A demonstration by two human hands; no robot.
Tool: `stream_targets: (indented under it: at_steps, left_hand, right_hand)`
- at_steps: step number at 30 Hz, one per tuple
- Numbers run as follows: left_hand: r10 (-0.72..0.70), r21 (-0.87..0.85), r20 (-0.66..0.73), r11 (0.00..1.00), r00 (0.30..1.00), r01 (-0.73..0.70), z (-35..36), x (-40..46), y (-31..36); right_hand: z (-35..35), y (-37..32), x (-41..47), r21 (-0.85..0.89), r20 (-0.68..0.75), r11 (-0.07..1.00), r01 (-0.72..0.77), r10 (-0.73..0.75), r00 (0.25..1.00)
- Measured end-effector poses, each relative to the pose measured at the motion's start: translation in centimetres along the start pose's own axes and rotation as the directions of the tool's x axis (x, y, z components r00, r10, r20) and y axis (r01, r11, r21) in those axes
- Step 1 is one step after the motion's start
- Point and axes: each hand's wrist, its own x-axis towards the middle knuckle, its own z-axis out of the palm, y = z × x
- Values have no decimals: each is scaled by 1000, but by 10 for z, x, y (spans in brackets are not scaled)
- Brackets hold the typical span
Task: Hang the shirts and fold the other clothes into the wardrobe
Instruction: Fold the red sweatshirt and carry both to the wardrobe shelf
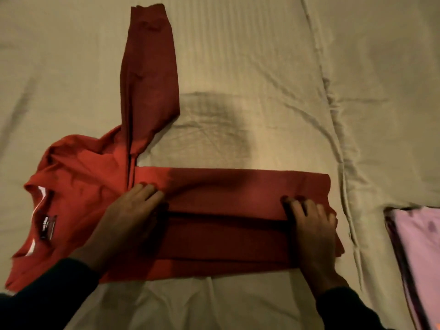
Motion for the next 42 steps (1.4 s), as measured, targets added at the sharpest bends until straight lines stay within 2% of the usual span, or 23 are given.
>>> stream_targets:
  at_steps: [4,7,9,12,14,16,20,23,26,29,31,33,35,36,37,38,39,42]
  left_hand:
    - [-146,-40,-63,989,987,144,1,4,28]
    - [-216,-135,-131,971,967,199,6,22,63]
    - [-221,-191,-156,963,963,190,15,43,89]
    - [-259,-213,-108,949,960,232,35,67,111]
    - [-307,-187,-82,939,948,288,52,67,109]
    - [-294,-123,-84,951,952,283,63,60,102]
    - [-275,-65,-110,961,955,270,71,61,101]
    - [-274,-50,-138,962,952,270,76,62,104]
    - [-279,-28,-157,960,947,278,79,61,100]
    - [-273,-53,-161,962,949,268,75,62,101]
    - [-260,-95,-187,965,947,246,71,60,98]
    - [-414,-156,-246,910,877,385,65,56,79]
    - [-658,-236,-292,753,694,614,59,54,51]
    - [-722,-244,-284,691,631,680,56,54,41]
    - [-743,-221,-263,668,616,711,54,55,35]
    - [-734,-187,-254,677,630,712,55,56,34]
    - [-719,-161,-251,691,648,705,56,57,35]
    - [-743,-179,-191,669,641,722,58,58,43]
  right_hand:
    - [1,-15,7,31,-96,999,-37,40,995]
    - [-5,-43,17,183,-149,981,-62,90,985]
    - [-9,-73,25,313,-90,949,-35,67,994]
    - [0,-111,37,466,66,884,41,-80,995]
    - [15,-111,43,422,137,901,102,-174,975]
    - [27,-83,42,285,141,950,131,-177,974]
    - [32,-8,34,96,56,987,-132,127,990]
    - [33,-4,35,98,28,981,-169,167,986]
    - [29,-30,34,129,12,971,-203,203,979]
    - [22,-69,23,251,-28,958,-138,150,988]
    - [15,-92,24,509,-71,858,-64,116,991]
    - [6,-115,41,773,-47,633,-53,140,989]
    - [-10,-145,72,931,109,328,-157,159,981]
    - [-20,-162,90,958,241,123,-259,144,960]
    - [-29,-180,108,933,360,-71,-354,113,926]
    - [-34,-197,125,878,455,-204,-433,74,888]
    - [-38,-215,142,828,520,-262,-497,24,854]
    - [-44,-257,179,751,594,-296,-590,-87,800]
